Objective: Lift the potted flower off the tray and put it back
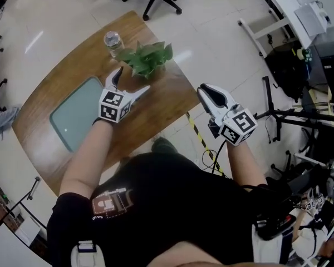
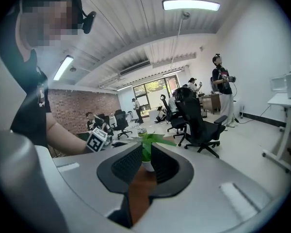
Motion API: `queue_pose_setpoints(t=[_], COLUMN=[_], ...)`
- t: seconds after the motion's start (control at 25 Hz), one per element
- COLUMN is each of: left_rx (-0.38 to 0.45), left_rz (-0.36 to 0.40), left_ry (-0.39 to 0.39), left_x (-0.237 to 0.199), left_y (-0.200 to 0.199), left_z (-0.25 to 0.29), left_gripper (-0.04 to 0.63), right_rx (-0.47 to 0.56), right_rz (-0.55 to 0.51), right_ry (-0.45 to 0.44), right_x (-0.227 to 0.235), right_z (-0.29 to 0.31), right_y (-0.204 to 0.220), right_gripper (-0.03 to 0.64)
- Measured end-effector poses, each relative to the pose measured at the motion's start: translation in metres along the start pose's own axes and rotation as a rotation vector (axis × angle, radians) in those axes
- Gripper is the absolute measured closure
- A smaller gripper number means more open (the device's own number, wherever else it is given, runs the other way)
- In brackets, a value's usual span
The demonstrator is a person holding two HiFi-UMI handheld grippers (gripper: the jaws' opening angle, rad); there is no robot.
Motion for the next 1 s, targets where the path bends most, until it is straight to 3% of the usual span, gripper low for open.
queue_pose_setpoints(t=[0.2, 0.4, 0.64, 0.72, 0.8, 1.0], left_rx=[-0.050, -0.072, -0.018, -0.004, 0.005, 0.025], left_rz=[-0.006, 0.008, 0.023, 0.031, 0.037, 0.029], left_ry=[-0.066, -0.085, -0.113, -0.142, -0.163, -0.138], left_x=[-0.006, -0.007, -0.002, -0.002, -0.003, -0.001], left_y=[0.020, 0.029, 0.028, 0.026, 0.023, 0.020], left_z=[0.045, 0.078, 0.097, 0.099, 0.100, 0.096], left_gripper=[0.037, 0.028, 0.031, 0.039, 0.095, 0.106], right_rx=[-0.010, -0.024, -0.038, -0.042, -0.044, -0.051], right_rz=[0.055, 0.090, 0.115, 0.123, 0.129, 0.130], right_ry=[0.019, 0.031, 0.033, 0.034, 0.036, 0.032], right_x=[0.021, 0.042, 0.053, 0.054, 0.055, 0.051], right_z=[-0.019, -0.029, -0.036, -0.039, -0.042, -0.041], right_y=[0.022, 0.041, 0.058, 0.061, 0.064, 0.067], right_gripper=[0.548, 0.548, 0.548, 0.548, 0.548, 0.548])
Point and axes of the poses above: the fingertips, and each gripper's own axes: z forward along the fingers, x to its right, y out of its underside, the point moved 6 cm from there along -z, backward along the fingers, and after that the axes turned 8 degrees about -y, right-handed, at the moved point
